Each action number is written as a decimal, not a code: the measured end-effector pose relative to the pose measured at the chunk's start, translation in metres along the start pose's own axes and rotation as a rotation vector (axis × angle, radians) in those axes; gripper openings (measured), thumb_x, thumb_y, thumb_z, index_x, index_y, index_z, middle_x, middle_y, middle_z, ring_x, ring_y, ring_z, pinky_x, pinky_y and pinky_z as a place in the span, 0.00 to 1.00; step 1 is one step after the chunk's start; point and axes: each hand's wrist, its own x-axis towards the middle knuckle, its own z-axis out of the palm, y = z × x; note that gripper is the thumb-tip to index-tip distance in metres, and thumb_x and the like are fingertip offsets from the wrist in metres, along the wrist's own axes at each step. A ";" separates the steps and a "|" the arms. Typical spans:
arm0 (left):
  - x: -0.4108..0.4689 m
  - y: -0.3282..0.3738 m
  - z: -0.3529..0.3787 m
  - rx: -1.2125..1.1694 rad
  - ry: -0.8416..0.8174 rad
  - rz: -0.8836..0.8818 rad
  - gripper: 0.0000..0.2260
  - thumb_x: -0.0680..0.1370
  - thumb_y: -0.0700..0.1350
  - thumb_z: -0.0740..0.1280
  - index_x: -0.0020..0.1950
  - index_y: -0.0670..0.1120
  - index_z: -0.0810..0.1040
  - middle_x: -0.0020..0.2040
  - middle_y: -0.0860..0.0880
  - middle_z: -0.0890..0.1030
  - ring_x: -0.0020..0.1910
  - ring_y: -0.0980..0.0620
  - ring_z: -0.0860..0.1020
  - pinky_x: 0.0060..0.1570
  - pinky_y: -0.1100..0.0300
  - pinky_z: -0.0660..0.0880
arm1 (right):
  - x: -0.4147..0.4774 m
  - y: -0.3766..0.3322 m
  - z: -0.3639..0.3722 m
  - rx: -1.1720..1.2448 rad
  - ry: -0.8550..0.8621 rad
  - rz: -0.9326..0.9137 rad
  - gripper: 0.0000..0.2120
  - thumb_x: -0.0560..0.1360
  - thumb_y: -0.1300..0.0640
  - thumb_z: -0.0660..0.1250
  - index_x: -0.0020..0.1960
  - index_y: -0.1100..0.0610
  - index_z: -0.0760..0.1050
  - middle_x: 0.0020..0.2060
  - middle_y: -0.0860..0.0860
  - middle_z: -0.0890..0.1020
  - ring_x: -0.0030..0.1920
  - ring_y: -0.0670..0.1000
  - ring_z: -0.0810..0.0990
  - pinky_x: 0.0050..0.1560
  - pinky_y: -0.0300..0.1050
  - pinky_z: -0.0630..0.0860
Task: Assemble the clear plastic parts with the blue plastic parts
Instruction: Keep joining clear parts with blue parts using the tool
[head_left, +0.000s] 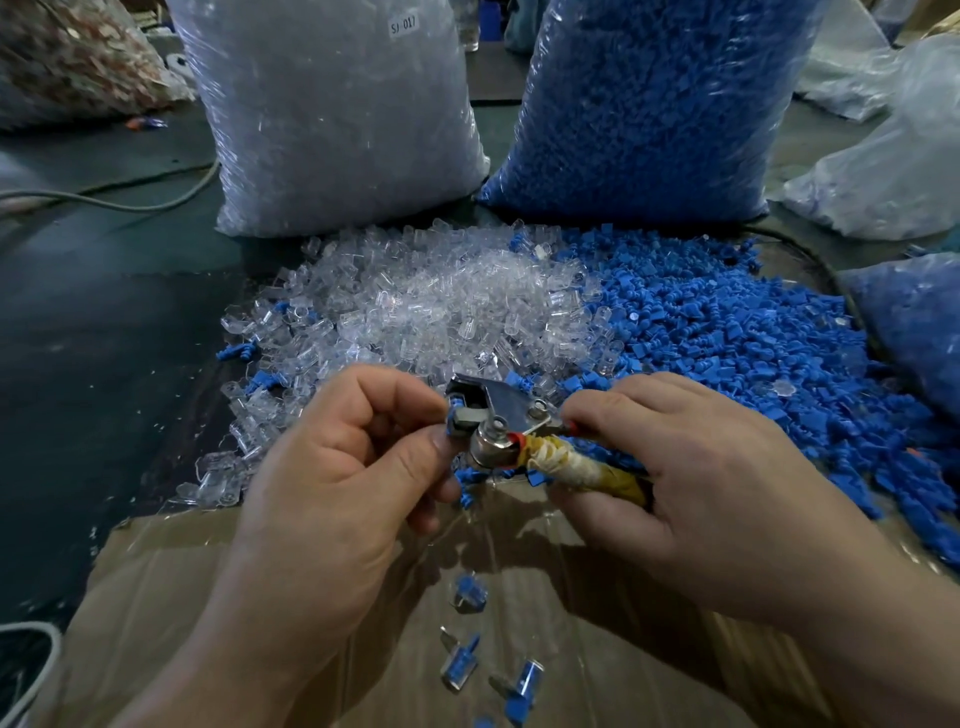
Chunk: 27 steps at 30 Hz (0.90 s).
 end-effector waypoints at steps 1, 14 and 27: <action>0.000 0.000 0.000 0.001 -0.005 -0.001 0.05 0.70 0.47 0.72 0.44 0.54 0.82 0.35 0.48 0.82 0.31 0.55 0.80 0.27 0.65 0.75 | 0.000 0.000 0.000 -0.003 0.014 -0.001 0.25 0.71 0.35 0.56 0.60 0.46 0.76 0.42 0.42 0.77 0.43 0.46 0.74 0.43 0.40 0.66; 0.003 0.003 0.000 0.181 0.020 -0.234 0.14 0.74 0.34 0.70 0.39 0.54 0.81 0.28 0.44 0.81 0.22 0.55 0.75 0.21 0.66 0.70 | 0.011 0.017 0.009 -0.182 0.075 0.208 0.31 0.67 0.28 0.54 0.61 0.44 0.73 0.47 0.44 0.77 0.50 0.50 0.70 0.49 0.48 0.64; -0.010 0.001 0.018 0.469 -0.009 -0.117 0.06 0.74 0.47 0.68 0.46 0.59 0.78 0.32 0.50 0.83 0.28 0.52 0.81 0.28 0.56 0.79 | 0.008 -0.029 0.017 -0.030 0.243 -0.126 0.12 0.77 0.44 0.59 0.44 0.50 0.75 0.38 0.46 0.77 0.40 0.52 0.76 0.44 0.49 0.71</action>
